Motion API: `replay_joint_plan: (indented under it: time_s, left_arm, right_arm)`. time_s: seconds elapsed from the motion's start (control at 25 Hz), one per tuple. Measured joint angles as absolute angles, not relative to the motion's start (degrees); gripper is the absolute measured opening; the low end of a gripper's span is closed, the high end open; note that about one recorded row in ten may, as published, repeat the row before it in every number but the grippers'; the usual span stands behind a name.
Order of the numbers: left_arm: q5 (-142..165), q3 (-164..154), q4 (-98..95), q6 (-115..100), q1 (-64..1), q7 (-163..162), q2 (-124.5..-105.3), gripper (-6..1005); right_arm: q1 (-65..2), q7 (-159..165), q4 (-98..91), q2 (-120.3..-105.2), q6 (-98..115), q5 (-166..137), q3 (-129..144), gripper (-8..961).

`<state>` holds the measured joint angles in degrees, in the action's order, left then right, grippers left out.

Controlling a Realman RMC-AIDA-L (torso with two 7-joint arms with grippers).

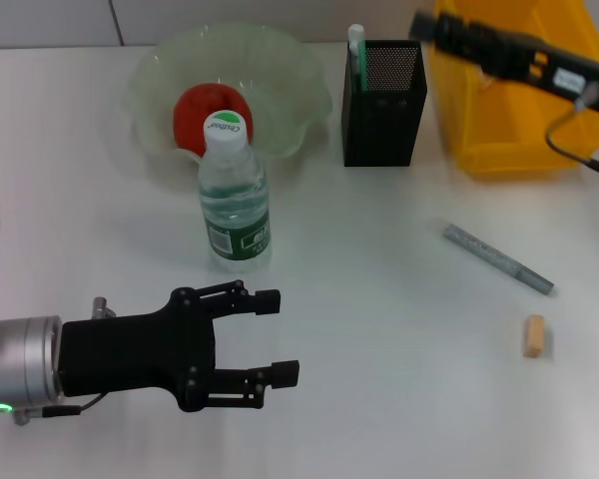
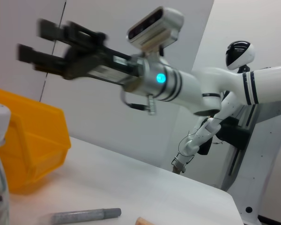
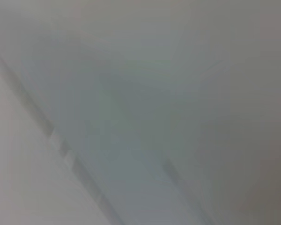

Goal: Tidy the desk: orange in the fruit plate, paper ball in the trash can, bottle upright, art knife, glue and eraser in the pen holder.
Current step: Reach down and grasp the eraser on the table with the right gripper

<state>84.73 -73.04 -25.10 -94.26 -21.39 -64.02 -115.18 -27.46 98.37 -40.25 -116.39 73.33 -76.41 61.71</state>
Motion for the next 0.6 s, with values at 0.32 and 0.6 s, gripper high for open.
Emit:
replay_joint_plan:
  time_s: [0.32, 0.6]
  left_arm:
    - [84.72, -73.13, -25.04, -95.02, -21.34, -63.98, -115.24, 844]
    - [84.77, -73.64, -25.12, -95.09, -21.63, -64.10, -115.34, 844]
  right_arm:
    - [-25.75, 116.98, -65.81, -116.03, 96.45, -111.17, 46.90, 716]
    - [-30.90, 132.68, -87.84, -115.77, 108.40, -132.09, 46.20, 717]
